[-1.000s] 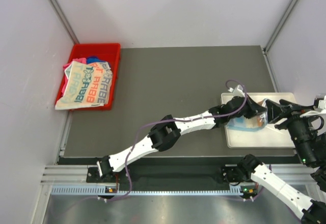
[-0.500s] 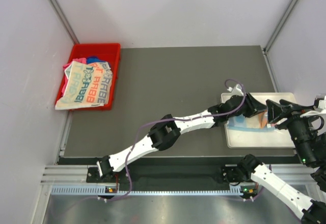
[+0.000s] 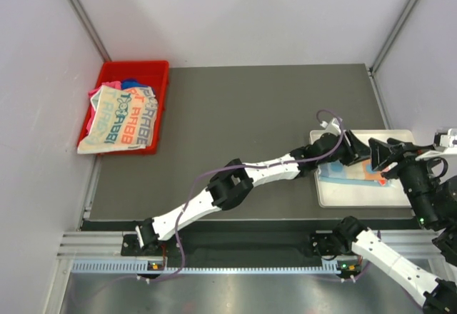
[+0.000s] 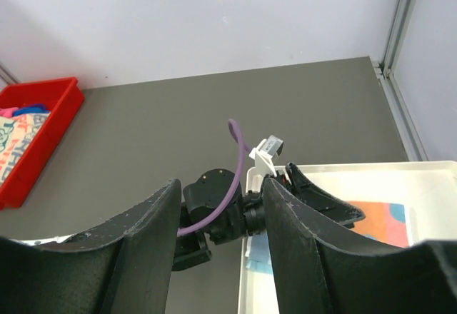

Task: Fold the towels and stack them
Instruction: Neatly place the folded towel into the bin

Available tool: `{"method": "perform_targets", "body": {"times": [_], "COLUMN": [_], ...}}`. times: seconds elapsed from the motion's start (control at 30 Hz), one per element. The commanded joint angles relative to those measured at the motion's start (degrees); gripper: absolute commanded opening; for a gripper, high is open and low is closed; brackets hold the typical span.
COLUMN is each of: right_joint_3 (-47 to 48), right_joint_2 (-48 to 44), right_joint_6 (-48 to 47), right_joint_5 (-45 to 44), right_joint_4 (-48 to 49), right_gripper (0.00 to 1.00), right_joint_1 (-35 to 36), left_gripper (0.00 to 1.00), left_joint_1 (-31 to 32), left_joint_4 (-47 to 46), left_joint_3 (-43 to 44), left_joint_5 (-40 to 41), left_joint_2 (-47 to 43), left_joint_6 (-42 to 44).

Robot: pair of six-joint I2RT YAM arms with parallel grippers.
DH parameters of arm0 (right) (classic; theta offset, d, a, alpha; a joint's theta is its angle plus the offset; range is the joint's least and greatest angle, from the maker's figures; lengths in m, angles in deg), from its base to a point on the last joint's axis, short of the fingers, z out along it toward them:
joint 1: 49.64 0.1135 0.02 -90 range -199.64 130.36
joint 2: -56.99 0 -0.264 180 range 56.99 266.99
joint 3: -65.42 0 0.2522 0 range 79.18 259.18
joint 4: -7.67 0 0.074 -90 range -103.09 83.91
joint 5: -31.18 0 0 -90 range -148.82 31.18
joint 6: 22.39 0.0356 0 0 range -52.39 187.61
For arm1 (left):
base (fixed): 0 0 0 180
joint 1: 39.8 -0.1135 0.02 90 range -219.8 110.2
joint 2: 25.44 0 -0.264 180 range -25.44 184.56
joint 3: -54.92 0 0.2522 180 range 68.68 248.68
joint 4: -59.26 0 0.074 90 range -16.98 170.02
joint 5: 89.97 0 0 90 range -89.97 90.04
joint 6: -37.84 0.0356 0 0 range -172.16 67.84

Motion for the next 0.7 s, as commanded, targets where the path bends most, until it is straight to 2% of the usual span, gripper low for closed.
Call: {"method": "perform_targets", "body": {"times": [0.0,0.07,0.4,0.47,0.53,0.67], "right_joint_3": [1.8,2.8,2.0,0.5,-1.5,-5.0], "right_joint_2": [2.0,3.0,7.2,8.3,9.0,11.2], "right_joint_6": [1.4,2.3,6.3,7.4,8.1,9.4], "right_joint_5": [0.9,1.0,2.8,2.9,3.7,5.0], "right_joint_4": [-0.3,-0.5,1.4,2.7,4.0,10.3], "right_gripper": [0.5,0.5,0.52,0.54,0.54,0.57], "right_joint_1": [1.0,1.0,1.0,1.0,1.0,1.0], "left_gripper": [0.5,0.5,0.49,0.49,0.49,0.49], "left_joint_1": [-0.8,-1.3,-5.5,-6.1,-7.6,-10.5], "left_joint_4": [-5.2,-5.5,-12.0,-11.1,-10.7,-2.2], "left_joint_3": [-6.4,-10.4,-42.7,-48.1,-57.1,-71.0], "left_joint_5": [-1.8,-1.3,-3.4,-2.2,-0.2,4.1], "left_joint_2": [-7.5,-12.6,-35.3,-41.7,-46.5,-61.2], "left_joint_6": [3.6,6.3,15.4,16.8,18.3,22.6]}}
